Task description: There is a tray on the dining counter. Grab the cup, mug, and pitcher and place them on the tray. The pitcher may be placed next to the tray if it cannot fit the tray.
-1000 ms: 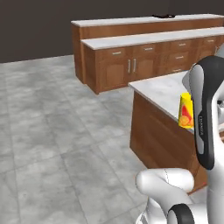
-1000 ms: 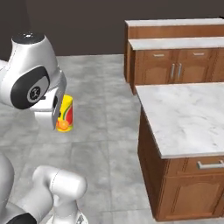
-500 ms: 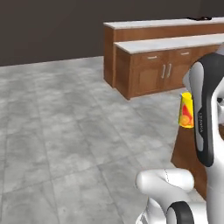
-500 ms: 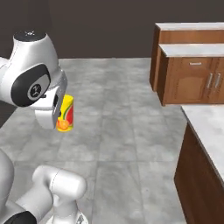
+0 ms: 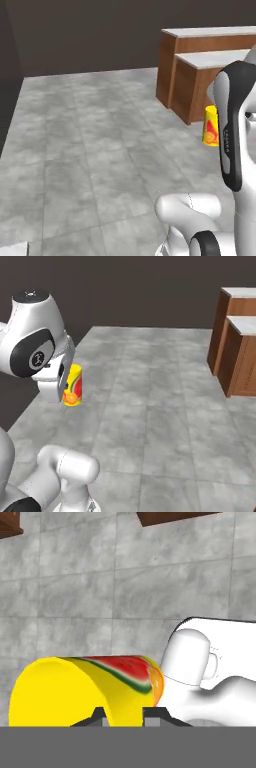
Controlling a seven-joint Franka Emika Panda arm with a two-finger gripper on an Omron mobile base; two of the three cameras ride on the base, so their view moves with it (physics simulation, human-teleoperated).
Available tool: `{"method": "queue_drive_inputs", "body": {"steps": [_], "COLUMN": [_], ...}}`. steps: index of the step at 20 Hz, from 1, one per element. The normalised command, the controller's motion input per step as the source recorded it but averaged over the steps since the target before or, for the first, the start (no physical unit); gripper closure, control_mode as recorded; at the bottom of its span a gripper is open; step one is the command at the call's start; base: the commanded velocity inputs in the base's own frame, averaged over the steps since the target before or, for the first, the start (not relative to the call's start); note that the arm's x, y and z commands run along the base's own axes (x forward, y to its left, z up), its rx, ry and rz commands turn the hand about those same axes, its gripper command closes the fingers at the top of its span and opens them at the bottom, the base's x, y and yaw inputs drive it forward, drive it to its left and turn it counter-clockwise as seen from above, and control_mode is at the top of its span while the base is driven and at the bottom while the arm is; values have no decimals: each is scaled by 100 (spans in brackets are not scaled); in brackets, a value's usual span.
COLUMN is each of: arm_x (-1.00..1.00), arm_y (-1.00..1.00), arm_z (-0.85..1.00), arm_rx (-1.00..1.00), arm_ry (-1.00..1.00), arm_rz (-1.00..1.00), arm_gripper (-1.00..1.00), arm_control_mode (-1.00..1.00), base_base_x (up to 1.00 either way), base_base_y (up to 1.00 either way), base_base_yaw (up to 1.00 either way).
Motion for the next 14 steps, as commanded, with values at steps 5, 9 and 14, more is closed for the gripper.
{"method": "queue_drive_inputs", "body": {"steps": [5, 9, 14], "arm_x": [0, 0, 0], "arm_y": [0, 0, 0], "arm_z": [0, 0, 0], "arm_rx": [0, 0, 0], "arm_ry": [0, 0, 0], "arm_rz": [0, 0, 0], "arm_gripper": [100, 100, 100], "arm_control_mode": [100, 100, 100], "base_base_x": [100, 100, 100], "base_base_y": [18, 10, 10], "base_base_yaw": [-1, 0, 0]}}
